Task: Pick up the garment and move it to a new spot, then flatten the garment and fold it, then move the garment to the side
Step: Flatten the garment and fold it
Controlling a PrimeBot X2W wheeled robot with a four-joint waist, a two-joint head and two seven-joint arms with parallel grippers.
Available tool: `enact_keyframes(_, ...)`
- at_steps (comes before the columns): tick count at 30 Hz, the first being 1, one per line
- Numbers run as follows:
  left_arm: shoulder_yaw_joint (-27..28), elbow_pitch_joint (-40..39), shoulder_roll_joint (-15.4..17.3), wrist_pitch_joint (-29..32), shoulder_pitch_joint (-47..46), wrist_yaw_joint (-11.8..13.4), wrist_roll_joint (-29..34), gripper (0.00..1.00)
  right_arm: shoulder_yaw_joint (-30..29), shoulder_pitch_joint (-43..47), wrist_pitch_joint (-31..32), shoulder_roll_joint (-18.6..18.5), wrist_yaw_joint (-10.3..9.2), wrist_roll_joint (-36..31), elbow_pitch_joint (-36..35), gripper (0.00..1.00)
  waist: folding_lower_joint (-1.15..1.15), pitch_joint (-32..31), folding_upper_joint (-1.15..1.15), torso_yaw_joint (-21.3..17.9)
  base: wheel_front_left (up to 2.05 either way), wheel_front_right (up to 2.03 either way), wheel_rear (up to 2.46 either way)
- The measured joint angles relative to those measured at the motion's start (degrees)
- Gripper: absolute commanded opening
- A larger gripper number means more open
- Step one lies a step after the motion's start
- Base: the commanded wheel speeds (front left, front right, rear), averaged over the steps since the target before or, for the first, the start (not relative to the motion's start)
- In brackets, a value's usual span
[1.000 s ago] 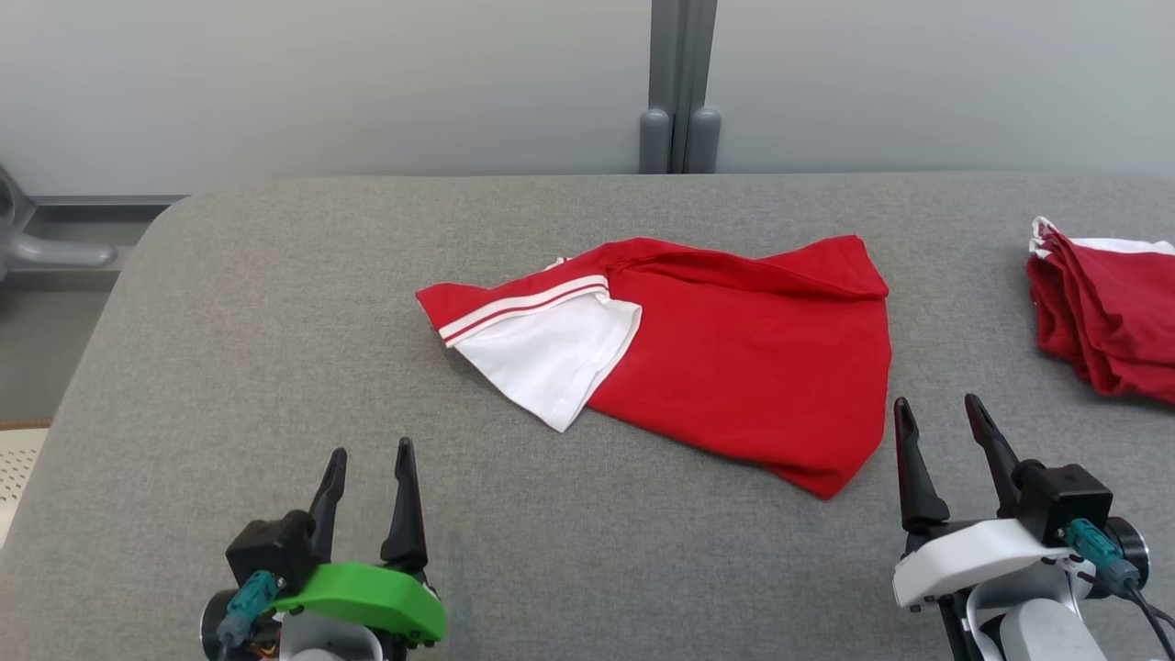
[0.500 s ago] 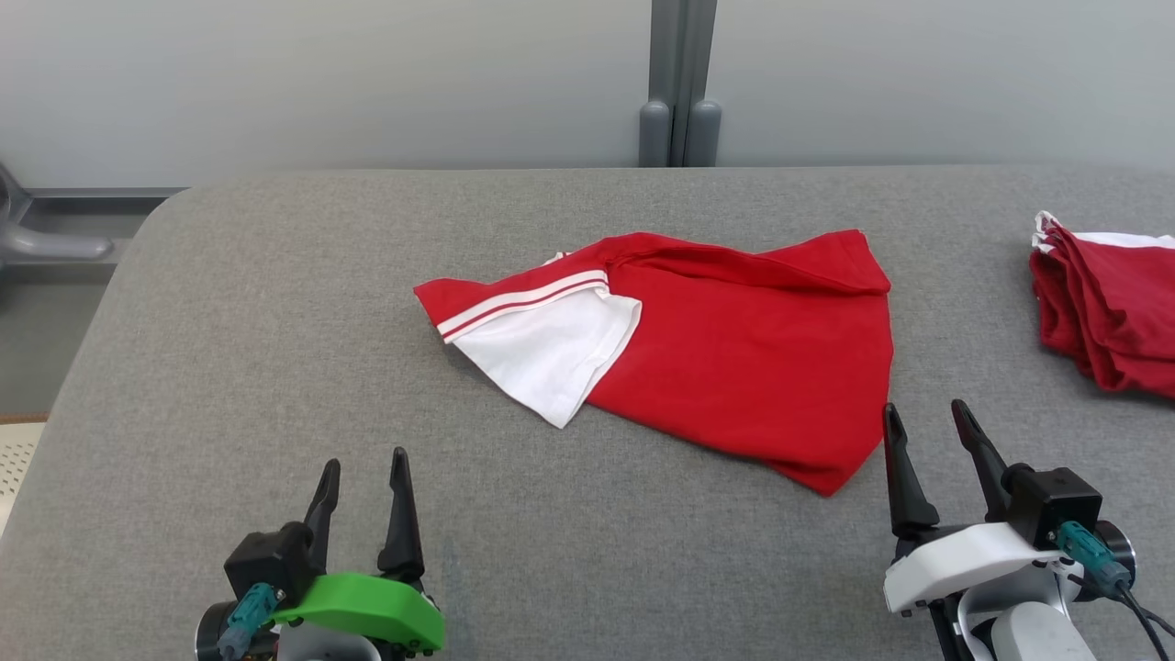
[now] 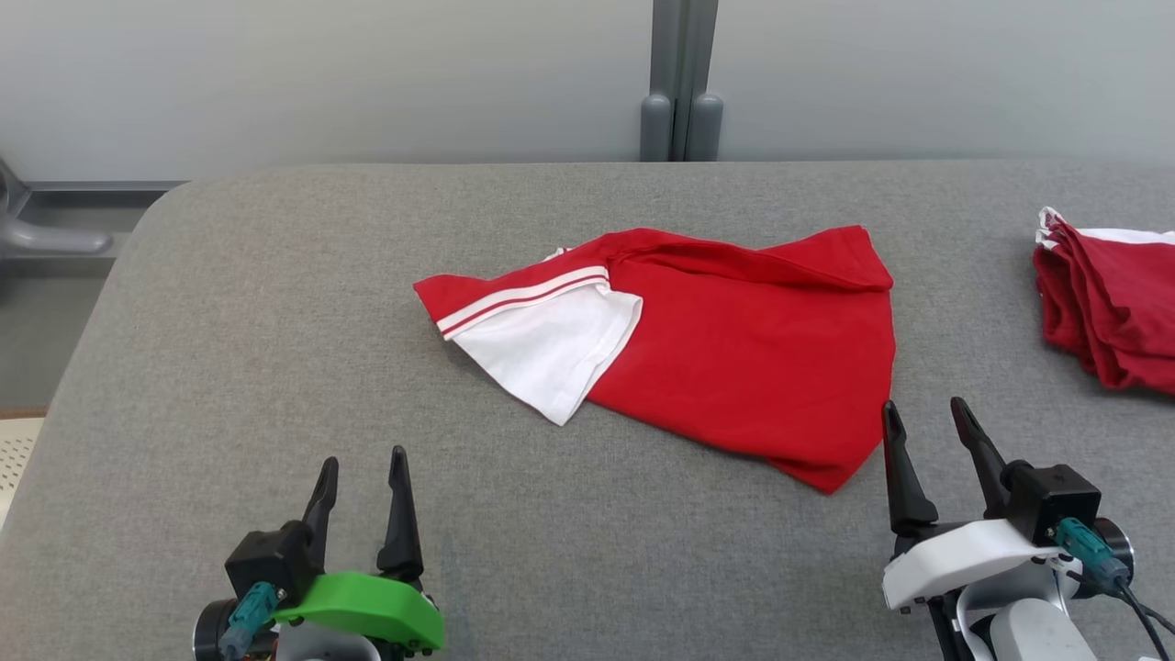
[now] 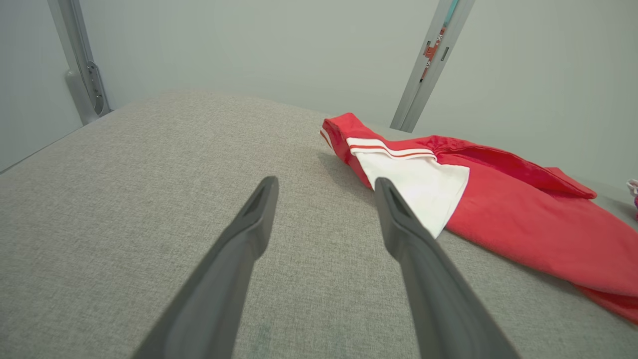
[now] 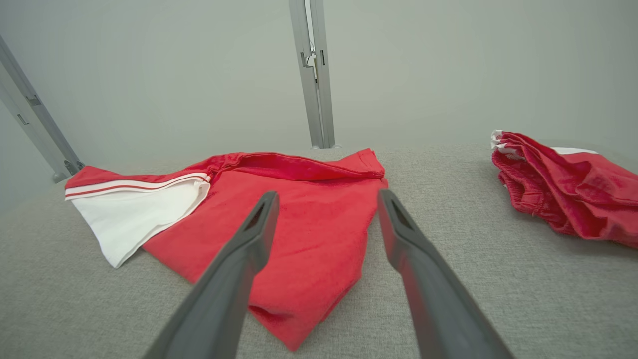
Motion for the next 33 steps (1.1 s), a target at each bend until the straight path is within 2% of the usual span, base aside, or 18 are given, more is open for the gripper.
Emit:
enact_keyframes(4,-1.4,0.9,0.0,0.0,-0.2,-0.4,0.7,1.00,-0.1,-0.1,0.0,0.0,0.00,0.0,0.0,1.00,0.00,0.3,0.00,-0.1,0.00,0.00,0.00)
enact_keyframes(8,-7.3,6.1,0.0,1.9,-2.4,-2.1,0.9,1.00,0.1,-0.3,0.0,0.0,0.00,0.0,0.1,1.00,0.00,1.1,0.00,-0.4,0.00,0.00,0.00)
enact_keyframes(14,-15.8,12.5,-0.1,6.5,-10.2,-2.9,-8.2,1.00,1.1,-2.0,0.0,0.1,0.00,0.0,0.3,1.00,0.00,3.1,0.00,-1.7,0.00,0.00,0.00)
enact_keyframes(17,-18.7,16.1,-0.1,7.4,-14.0,-1.6,-10.9,1.00,1.1,-3.0,0.0,0.0,0.00,-0.1,0.1,1.00,0.00,4.3,0.00,-2.8,0.00,0.00,0.00)
enact_keyframes(22,-20.2,21.3,-0.1,6.2,-19.6,-0.2,-17.2,1.00,1.2,-4.1,0.0,0.0,0.00,-0.5,-0.2,1.00,0.00,6.5,0.00,-5.0,0.00,0.00,0.00)
enact_keyframes(25,-20.8,23.9,-0.1,5.7,-21.9,0.2,-21.0,1.00,1.0,-4.6,0.0,0.0,0.00,-0.6,-0.2,1.00,0.00,7.8,0.00,-6.5,0.00,0.00,0.00)
enact_keyframes(33,-23.4,29.6,-0.1,3.2,-26.5,0.8,-25.4,1.00,0.8,-5.0,0.0,0.0,0.00,-0.5,-0.3,1.00,0.00,10.4,0.00,-9.7,0.00,0.00,0.00)
